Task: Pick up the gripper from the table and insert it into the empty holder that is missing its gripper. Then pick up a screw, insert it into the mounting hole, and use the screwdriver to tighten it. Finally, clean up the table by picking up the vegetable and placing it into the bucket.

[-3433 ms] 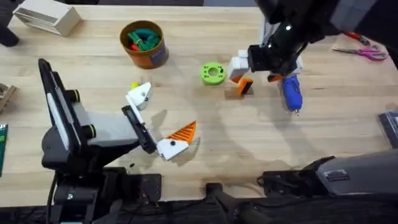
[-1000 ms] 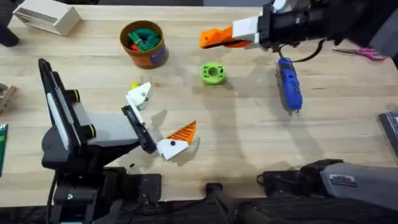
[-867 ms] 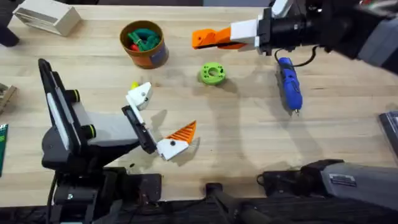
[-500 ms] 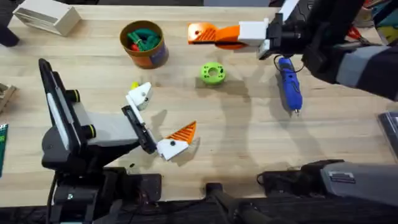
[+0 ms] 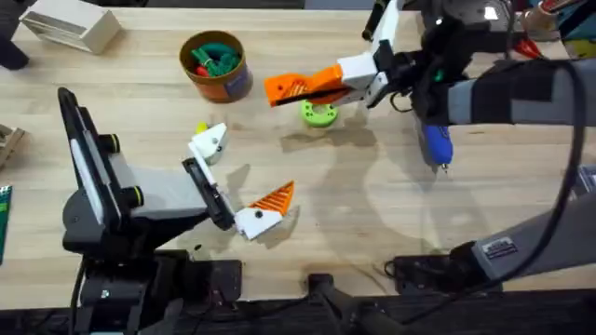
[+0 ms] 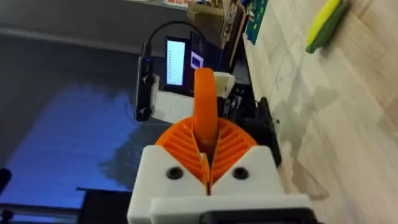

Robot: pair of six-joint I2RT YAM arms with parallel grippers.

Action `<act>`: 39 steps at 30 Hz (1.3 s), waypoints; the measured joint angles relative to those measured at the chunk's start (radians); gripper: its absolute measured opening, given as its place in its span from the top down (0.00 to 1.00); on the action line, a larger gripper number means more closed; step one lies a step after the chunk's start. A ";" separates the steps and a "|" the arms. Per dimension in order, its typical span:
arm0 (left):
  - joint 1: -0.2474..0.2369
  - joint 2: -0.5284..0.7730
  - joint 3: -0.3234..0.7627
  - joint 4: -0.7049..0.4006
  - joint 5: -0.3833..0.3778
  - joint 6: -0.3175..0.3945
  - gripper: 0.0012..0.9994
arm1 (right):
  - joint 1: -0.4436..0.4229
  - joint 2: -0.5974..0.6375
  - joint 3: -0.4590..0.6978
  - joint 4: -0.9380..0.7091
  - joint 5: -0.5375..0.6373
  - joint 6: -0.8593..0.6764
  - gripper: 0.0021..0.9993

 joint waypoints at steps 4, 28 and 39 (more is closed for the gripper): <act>0.000 0.000 0.000 0.000 0.000 0.000 0.01 | 0.026 0.033 0.000 -0.001 0.000 0.041 0.98; 0.000 0.000 0.000 0.000 0.000 0.000 0.01 | 0.235 0.104 -0.009 -0.001 0.000 -0.022 0.98; 0.000 0.000 0.000 0.000 0.000 0.000 0.01 | 0.236 0.104 -0.009 -0.005 0.000 -0.092 0.98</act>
